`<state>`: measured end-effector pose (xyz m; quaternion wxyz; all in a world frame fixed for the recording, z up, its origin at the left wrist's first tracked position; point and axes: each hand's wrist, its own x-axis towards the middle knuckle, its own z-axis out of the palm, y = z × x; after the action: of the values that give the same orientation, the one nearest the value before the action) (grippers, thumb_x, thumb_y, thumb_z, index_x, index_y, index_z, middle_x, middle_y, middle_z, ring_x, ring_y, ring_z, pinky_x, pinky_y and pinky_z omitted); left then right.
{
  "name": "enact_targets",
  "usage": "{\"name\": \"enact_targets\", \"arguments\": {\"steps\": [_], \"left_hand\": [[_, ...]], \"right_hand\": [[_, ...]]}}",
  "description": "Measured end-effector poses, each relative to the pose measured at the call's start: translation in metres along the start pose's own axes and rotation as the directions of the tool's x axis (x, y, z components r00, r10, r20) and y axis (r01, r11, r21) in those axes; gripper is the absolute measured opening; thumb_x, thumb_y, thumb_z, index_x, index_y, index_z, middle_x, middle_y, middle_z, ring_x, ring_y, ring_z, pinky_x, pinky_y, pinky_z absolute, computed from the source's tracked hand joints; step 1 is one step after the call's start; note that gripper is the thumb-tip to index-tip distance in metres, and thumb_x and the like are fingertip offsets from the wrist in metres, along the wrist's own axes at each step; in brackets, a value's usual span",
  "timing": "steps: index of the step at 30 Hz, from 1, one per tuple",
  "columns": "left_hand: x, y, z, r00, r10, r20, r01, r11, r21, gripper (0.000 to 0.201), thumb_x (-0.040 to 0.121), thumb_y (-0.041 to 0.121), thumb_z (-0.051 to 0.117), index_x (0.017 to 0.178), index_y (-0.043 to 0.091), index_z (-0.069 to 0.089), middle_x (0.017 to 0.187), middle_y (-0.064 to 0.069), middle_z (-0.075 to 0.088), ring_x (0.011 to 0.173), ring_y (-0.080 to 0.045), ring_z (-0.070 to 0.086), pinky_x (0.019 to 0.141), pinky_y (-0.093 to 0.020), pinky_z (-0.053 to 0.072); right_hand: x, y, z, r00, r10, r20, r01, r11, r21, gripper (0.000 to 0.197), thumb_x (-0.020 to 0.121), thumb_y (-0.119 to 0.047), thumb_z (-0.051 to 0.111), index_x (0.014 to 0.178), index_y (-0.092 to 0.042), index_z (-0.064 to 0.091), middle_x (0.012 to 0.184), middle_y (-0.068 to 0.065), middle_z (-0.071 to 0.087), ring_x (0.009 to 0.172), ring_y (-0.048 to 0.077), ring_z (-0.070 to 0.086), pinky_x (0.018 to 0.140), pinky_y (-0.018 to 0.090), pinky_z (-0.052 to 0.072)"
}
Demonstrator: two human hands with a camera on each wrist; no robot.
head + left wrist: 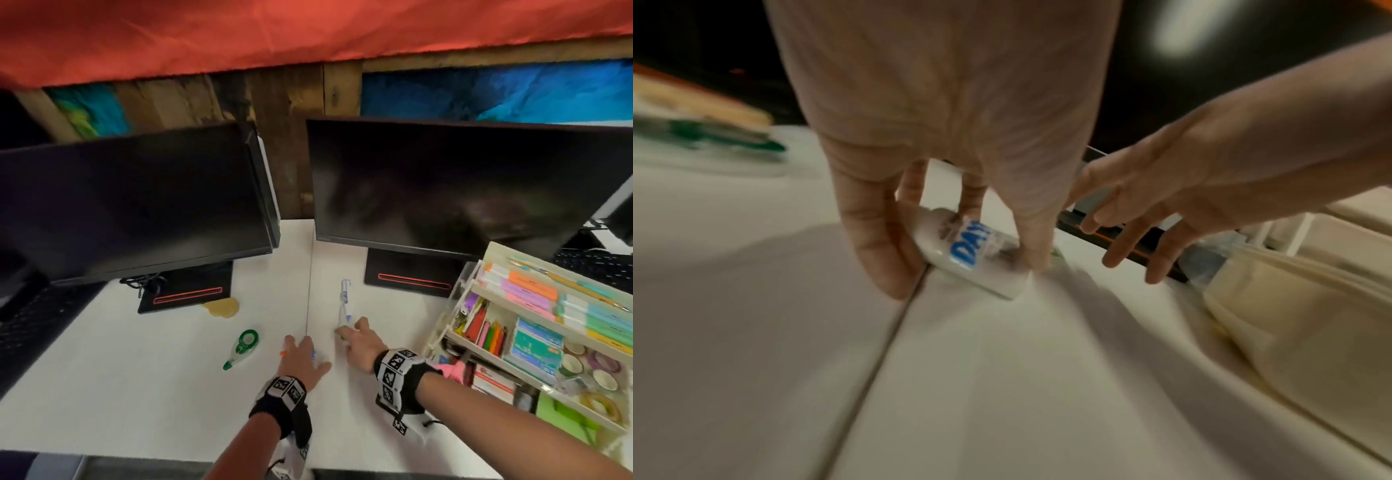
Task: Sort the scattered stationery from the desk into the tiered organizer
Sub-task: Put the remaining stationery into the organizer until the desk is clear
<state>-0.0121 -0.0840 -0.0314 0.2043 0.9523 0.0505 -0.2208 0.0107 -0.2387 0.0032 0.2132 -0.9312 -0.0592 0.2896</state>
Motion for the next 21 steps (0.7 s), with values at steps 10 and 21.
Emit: {"name": "enact_targets", "arguments": {"steps": [10,21], "left_hand": [[-0.006,-0.058,-0.019,0.999,0.042,0.033,-0.039,0.994,-0.098,0.061,0.071,0.056,0.07,0.108,0.014,0.045,0.106,-0.001,0.031,0.101,-0.022,0.045,0.085,-0.029,0.042],[0.017,-0.104,-0.086,0.973,-0.18,-0.146,0.141,0.96,-0.24,0.033,0.086,0.005,0.055,0.112,0.018,0.04,0.115,-0.005,0.031,0.088,-0.025,0.056,0.079,-0.031,0.049]], "right_hand": [[0.043,-0.015,0.018,0.985,0.107,-0.138,-0.116,0.991,-0.06,0.03,0.096,-0.013,0.033,0.123,-0.004,0.043,0.129,0.016,0.031,0.113,0.035,0.04,0.096,0.043,0.042],[0.056,-0.028,-0.005,0.941,0.198,-0.275,-0.144,0.968,0.205,0.026,0.093,-0.014,0.041,0.118,-0.008,0.037,0.116,0.012,0.041,0.101,0.036,0.056,0.084,0.037,0.043]]}}
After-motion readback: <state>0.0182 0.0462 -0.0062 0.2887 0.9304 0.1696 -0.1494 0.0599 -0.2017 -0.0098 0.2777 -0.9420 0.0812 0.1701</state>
